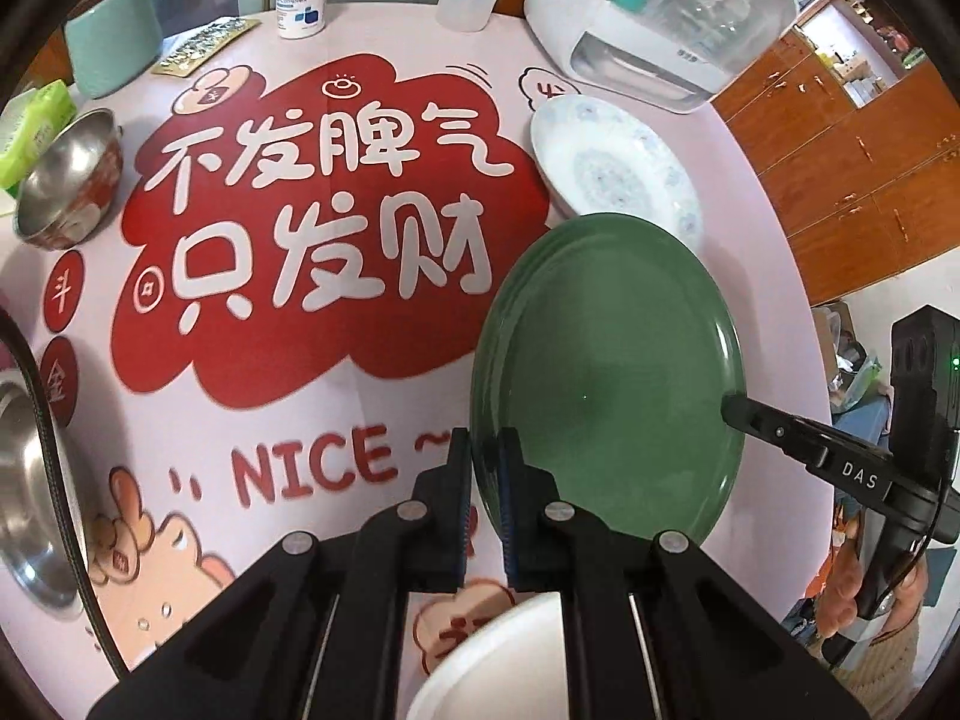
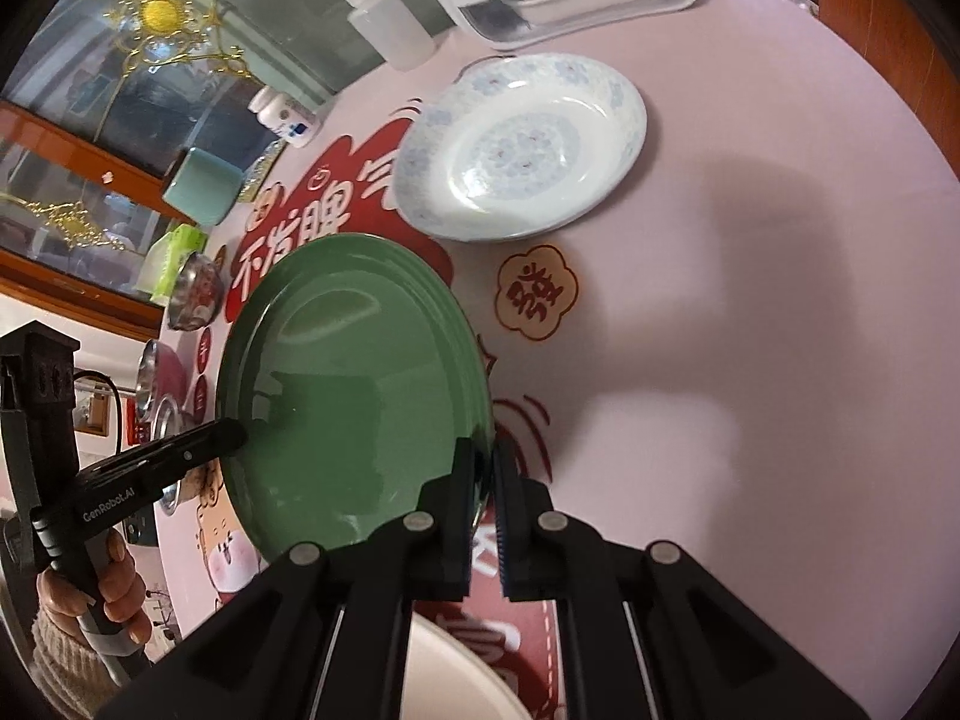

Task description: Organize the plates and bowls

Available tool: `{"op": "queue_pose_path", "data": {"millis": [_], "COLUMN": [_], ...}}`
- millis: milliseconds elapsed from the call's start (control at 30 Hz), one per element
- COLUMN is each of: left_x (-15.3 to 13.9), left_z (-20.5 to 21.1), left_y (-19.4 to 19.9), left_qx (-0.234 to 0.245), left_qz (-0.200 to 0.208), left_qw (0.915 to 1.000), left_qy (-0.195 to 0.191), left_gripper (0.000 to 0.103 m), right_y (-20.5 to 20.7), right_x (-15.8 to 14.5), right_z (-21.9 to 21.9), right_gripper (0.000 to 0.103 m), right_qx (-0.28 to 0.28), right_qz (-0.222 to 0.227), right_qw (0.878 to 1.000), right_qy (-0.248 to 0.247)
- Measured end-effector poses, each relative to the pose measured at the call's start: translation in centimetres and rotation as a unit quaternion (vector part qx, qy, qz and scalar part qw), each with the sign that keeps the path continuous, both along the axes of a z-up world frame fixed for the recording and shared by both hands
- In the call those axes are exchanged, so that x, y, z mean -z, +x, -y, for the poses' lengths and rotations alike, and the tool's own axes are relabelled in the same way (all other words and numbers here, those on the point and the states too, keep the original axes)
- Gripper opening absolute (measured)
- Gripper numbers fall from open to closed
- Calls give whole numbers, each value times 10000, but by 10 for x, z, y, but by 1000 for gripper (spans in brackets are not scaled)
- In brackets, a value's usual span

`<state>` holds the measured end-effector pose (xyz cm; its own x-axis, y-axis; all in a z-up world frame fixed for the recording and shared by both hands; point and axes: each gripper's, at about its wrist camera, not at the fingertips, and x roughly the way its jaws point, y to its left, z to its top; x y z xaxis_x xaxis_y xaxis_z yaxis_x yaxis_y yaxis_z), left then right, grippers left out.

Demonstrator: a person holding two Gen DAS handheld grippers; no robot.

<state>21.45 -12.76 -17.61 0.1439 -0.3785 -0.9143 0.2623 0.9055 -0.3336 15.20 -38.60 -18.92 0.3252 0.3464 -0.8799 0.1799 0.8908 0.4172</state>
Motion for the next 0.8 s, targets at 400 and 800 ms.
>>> {"op": "queue_pose_path", "data": {"millis": [400, 800], "left_x": [-42, -13], "left_z": [-28, -45], "left_y": [-69, -153], "left_qx": [-342, -363], "left_qz": [249, -151], "left_qw": [9991, 9990], "left_qy": [-96, -207], "left_gripper": [6, 7], "right_y": [-44, -111], "right_x": [-43, -34], "right_z": [-21, -40], "right_gripper": [5, 5], "right_qx": [-641, -853], "right_qz": [313, 121], "right_qw": [9974, 9956], "right_qy": [-75, -361]}}
